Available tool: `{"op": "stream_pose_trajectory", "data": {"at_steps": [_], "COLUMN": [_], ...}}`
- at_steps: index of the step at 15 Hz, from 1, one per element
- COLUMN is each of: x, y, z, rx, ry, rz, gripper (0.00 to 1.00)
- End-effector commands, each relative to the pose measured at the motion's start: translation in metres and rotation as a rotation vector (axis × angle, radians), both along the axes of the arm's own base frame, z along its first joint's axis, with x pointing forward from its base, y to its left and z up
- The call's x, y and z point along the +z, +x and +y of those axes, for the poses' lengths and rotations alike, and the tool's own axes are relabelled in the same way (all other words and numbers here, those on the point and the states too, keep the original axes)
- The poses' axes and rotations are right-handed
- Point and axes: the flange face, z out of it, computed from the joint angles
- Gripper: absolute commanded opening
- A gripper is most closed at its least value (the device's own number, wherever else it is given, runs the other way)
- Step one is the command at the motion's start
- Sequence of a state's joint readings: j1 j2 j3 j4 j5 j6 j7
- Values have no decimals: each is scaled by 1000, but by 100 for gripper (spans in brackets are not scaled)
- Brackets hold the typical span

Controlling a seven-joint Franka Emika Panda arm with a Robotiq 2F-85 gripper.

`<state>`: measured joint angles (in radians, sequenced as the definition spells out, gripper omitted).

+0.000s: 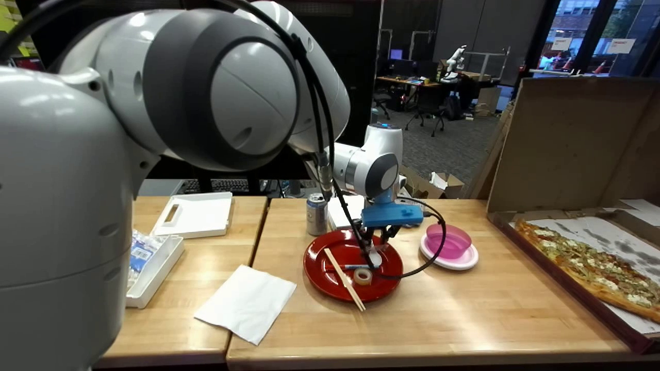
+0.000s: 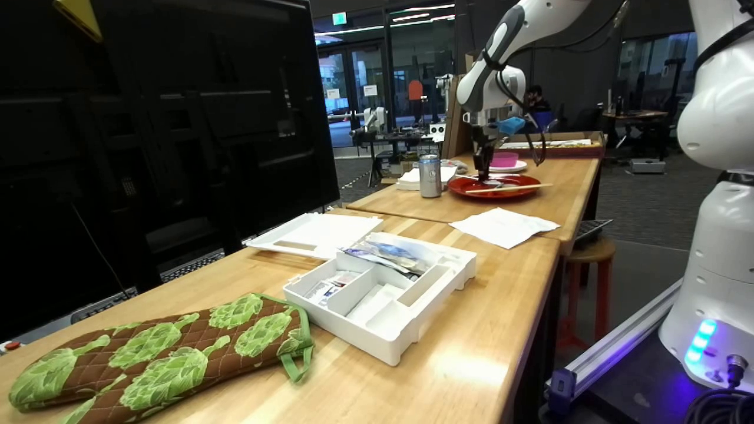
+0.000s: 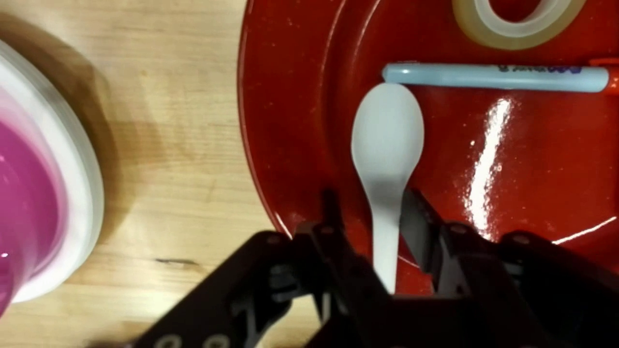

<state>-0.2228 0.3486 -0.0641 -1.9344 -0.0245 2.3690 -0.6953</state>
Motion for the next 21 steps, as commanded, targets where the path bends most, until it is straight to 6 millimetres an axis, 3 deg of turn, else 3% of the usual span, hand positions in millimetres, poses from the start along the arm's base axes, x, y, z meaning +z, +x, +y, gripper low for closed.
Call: {"op": "stream_pose_trajectory", "data": {"at_steps": [1,2,5,11,12,14,16,19,21], "x": [-1,0,1,1,2,2,3,3,3], "y": [0,0,-2,-4,-4,-4,-4,-5,-5], "z": [-2,-2,-2,-4,-4,-5,-5,-4,-3], "rx": [13,15,16,13,13,12,12,12,10], "ry": [14,11,10,12,12,9,7,6,-1], "rz": [12,8,5,3,3,1,1,0,-5], "gripper": [27,46,59,99,99,77,73,53,49]}}
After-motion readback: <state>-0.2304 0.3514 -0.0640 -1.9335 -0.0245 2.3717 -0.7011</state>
